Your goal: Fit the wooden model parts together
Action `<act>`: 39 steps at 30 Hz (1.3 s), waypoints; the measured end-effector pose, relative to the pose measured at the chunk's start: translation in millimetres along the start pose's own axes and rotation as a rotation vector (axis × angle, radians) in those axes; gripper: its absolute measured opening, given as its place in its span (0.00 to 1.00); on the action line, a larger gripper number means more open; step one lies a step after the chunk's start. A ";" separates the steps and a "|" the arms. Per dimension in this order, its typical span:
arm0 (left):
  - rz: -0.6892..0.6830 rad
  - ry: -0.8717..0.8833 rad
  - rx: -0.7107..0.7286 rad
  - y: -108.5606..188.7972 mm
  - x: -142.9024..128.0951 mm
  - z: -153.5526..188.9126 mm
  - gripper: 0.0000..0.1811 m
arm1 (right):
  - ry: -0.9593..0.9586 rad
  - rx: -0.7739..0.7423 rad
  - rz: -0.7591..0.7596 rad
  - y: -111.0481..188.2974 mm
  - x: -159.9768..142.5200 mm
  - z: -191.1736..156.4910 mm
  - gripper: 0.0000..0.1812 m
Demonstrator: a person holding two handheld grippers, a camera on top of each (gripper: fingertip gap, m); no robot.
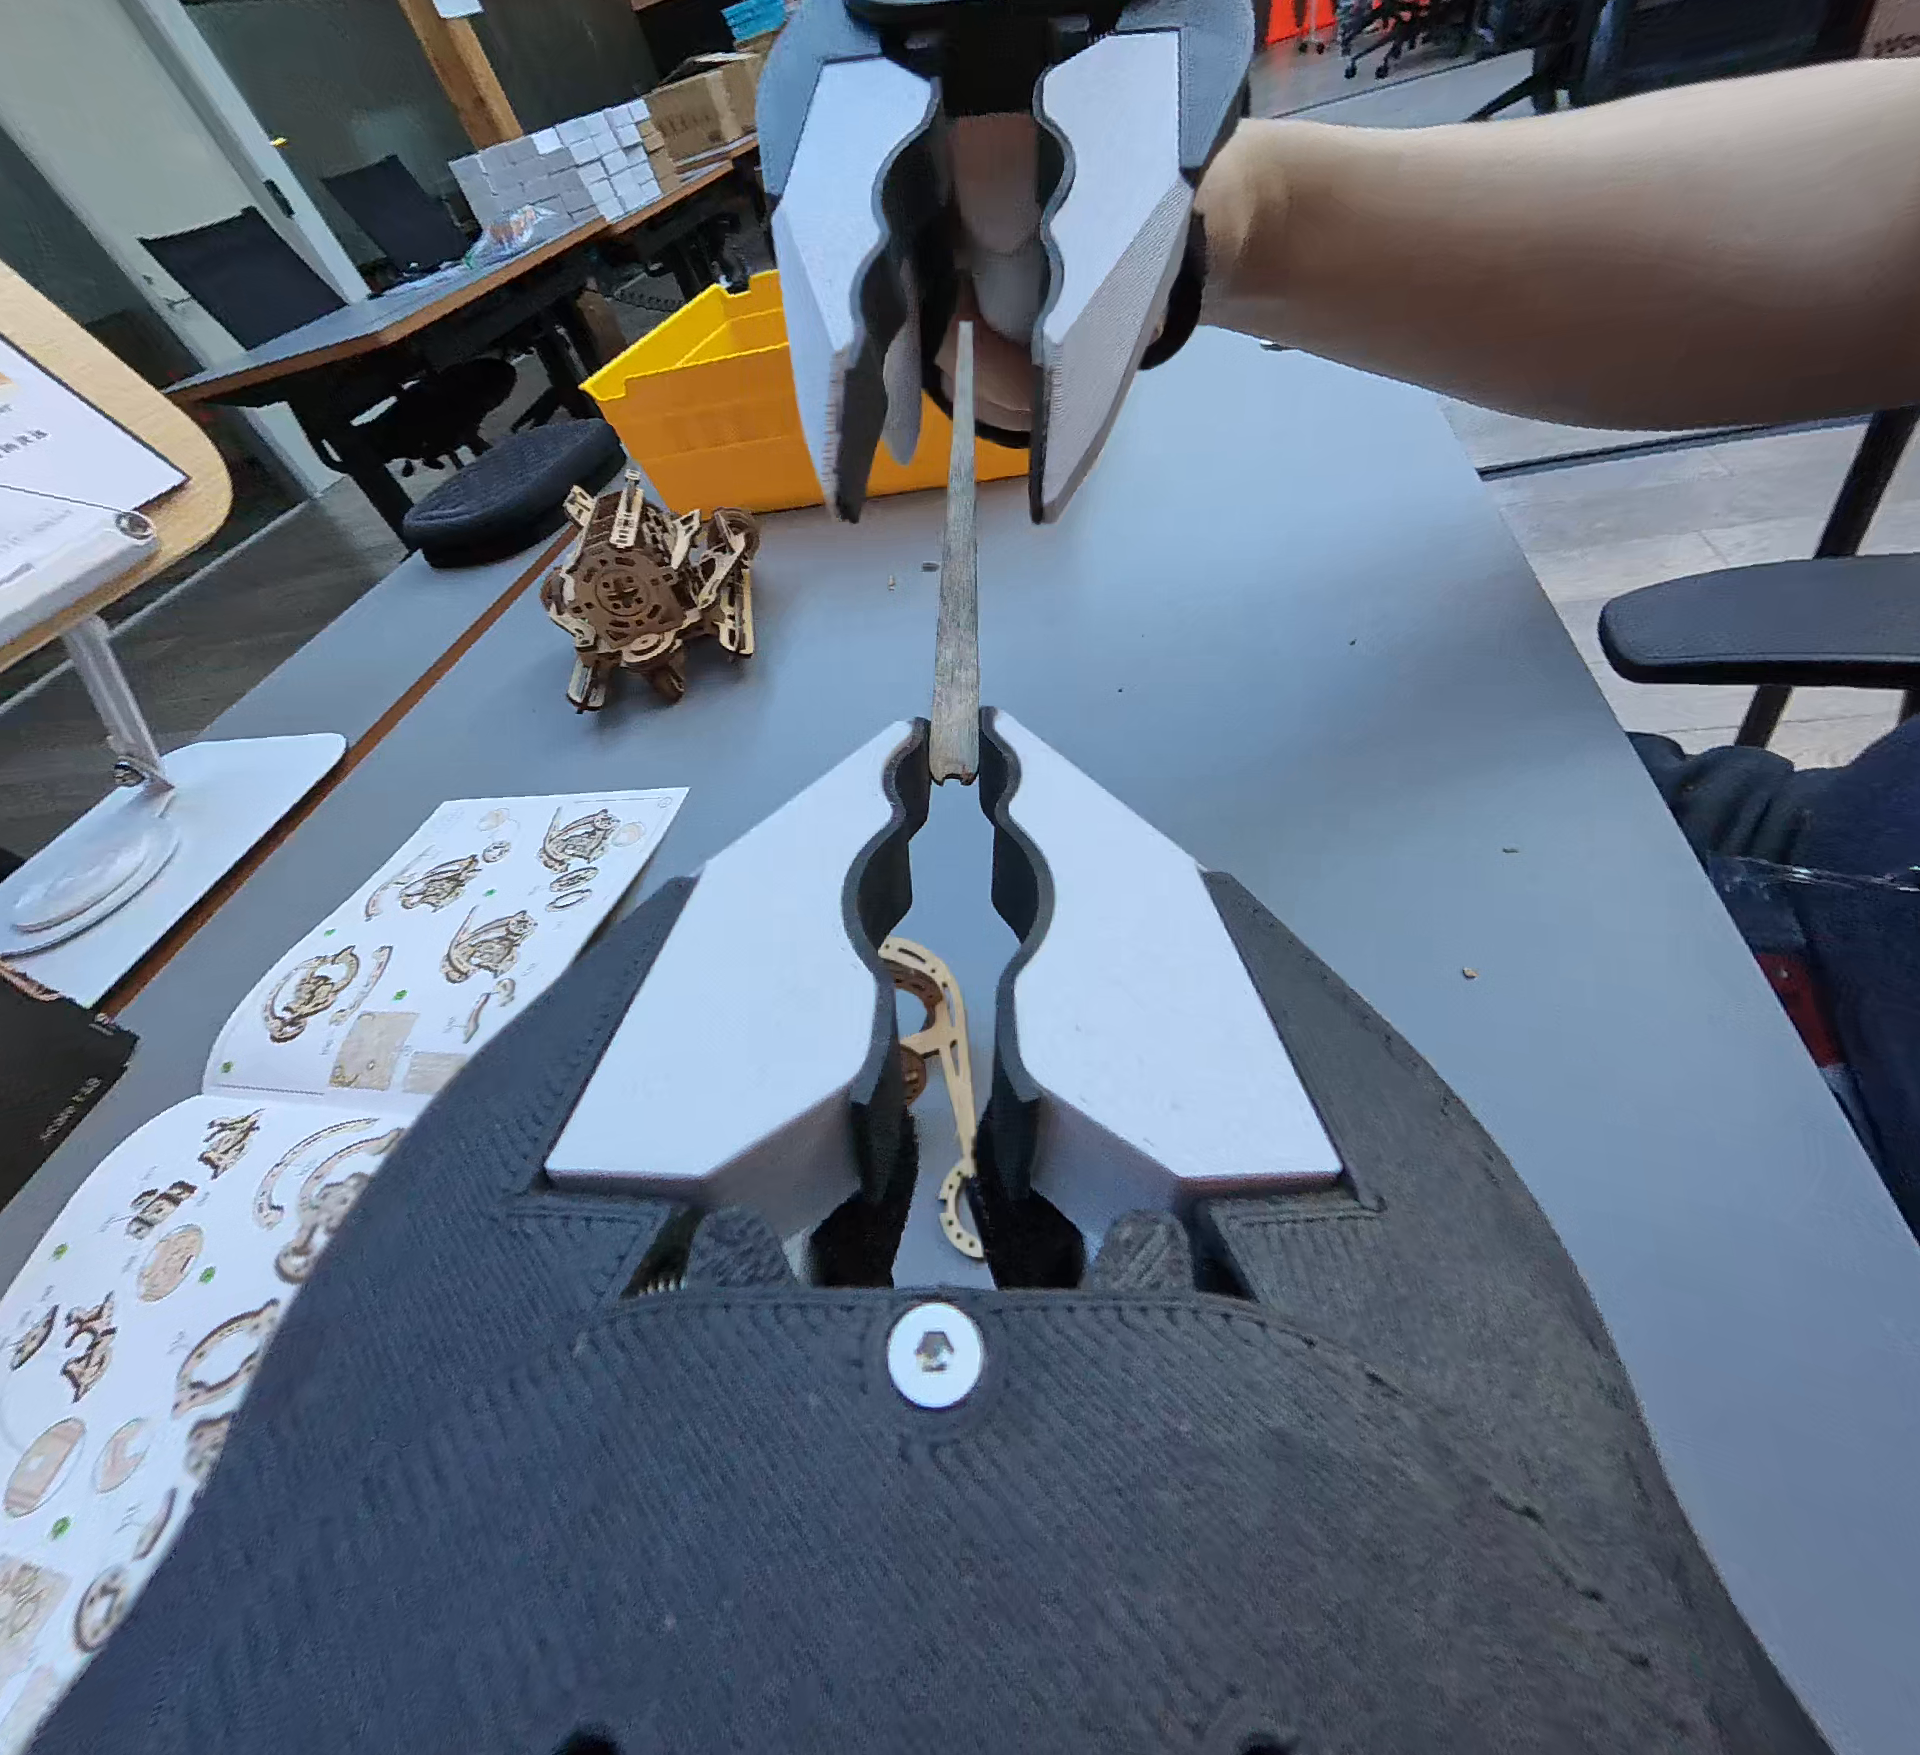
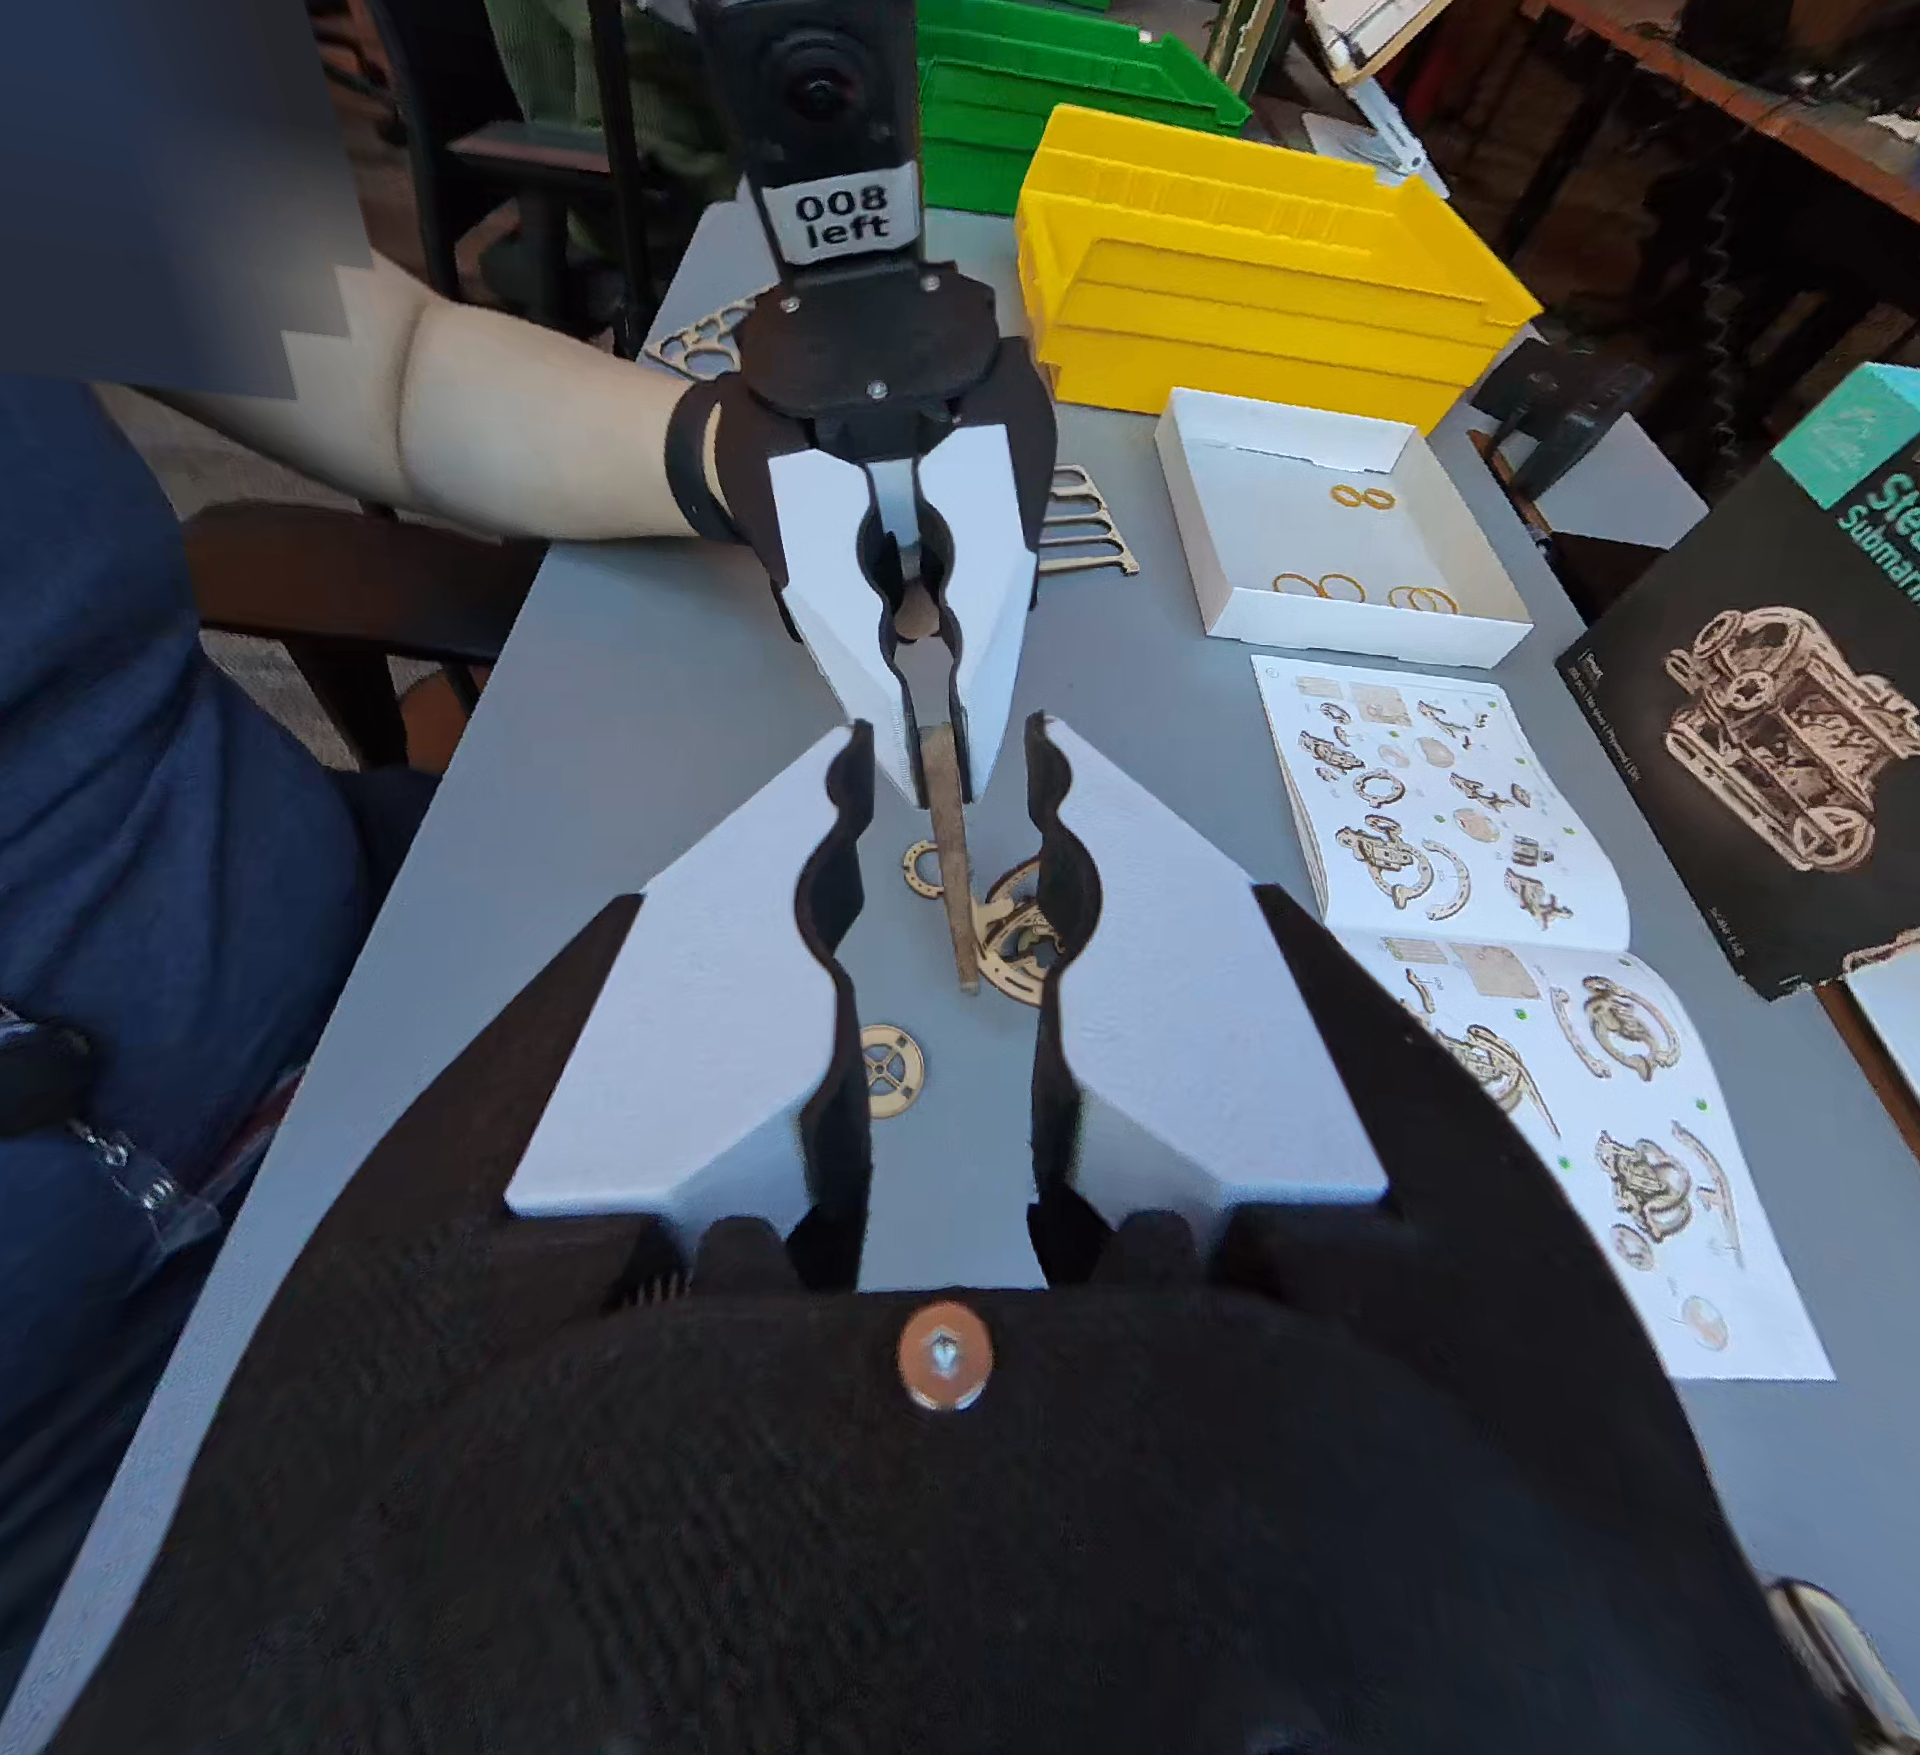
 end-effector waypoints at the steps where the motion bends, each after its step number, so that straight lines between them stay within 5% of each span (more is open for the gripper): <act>1: 0.003 0.005 -0.011 -0.8 -0.1 1.6 0.04 | 0.025 0.008 -0.028 -2.4 -2.0 -2.2 0.14; 10: 0.110 0.090 -0.067 5.0 11.2 2.7 0.04 | 0.071 0.013 -0.036 -7.9 -4.5 -7.6 0.08; 39: 0.079 0.097 -0.096 2.8 6.4 6.3 0.04 | 0.061 0.018 -0.070 -15.9 -12.3 -8.7 0.03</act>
Point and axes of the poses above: each gripper's, where its closed fingertips meet, y back along the fingers, x out of its top, z = x × y across the jaws, the point moved 3 cm from there along y, back along the fingers, and after that the axes turned 9 degrees about -y, right-handed, at the moved point
